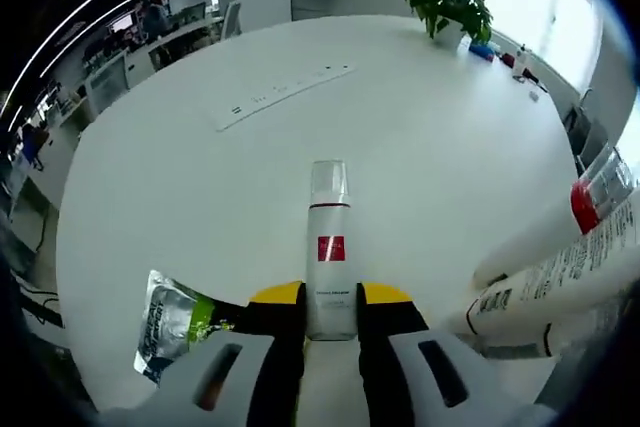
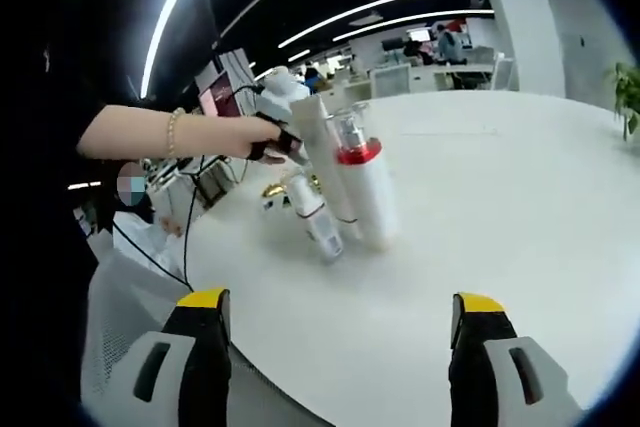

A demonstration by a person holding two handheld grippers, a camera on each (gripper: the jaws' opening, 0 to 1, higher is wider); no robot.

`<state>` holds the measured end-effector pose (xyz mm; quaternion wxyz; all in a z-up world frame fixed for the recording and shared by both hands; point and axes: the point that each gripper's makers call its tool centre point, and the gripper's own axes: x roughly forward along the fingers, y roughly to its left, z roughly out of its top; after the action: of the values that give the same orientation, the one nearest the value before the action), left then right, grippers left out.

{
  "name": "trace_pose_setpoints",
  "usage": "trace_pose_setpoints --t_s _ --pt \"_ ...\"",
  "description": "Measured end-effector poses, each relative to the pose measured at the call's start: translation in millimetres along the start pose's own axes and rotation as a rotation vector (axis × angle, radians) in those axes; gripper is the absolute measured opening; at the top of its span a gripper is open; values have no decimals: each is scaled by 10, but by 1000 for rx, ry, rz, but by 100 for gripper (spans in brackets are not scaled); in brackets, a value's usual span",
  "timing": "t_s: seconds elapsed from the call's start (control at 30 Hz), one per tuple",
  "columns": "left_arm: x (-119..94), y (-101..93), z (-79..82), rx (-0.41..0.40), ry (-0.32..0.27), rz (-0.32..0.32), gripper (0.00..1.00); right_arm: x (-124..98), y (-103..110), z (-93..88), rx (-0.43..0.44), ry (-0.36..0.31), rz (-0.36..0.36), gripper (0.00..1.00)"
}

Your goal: Arrange the skincare products in the storage area until every visible bottle or jar stands upright without overlapping.

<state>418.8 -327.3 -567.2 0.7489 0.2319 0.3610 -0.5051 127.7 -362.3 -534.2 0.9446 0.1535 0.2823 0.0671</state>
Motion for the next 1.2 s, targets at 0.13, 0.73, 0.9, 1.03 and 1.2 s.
trace_pose_setpoints --t_s 0.13,0.73,0.9,1.03,1.2 --pt "-238 18 61 -45 -69 6 19 -18 13 55 24 -34 18 94" --pt "-1770 -514 428 -27 -462 99 19 -137 649 947 124 -250 170 77" --pt "-2096 -833 485 65 -516 115 19 -186 933 1265 219 -324 273 71" --pt "-2362 -1082 552 201 -573 146 20 -323 1101 1586 323 -451 404 54" --pt "-2637 -1271 606 292 -610 174 20 -352 1240 1756 372 -484 453 51"
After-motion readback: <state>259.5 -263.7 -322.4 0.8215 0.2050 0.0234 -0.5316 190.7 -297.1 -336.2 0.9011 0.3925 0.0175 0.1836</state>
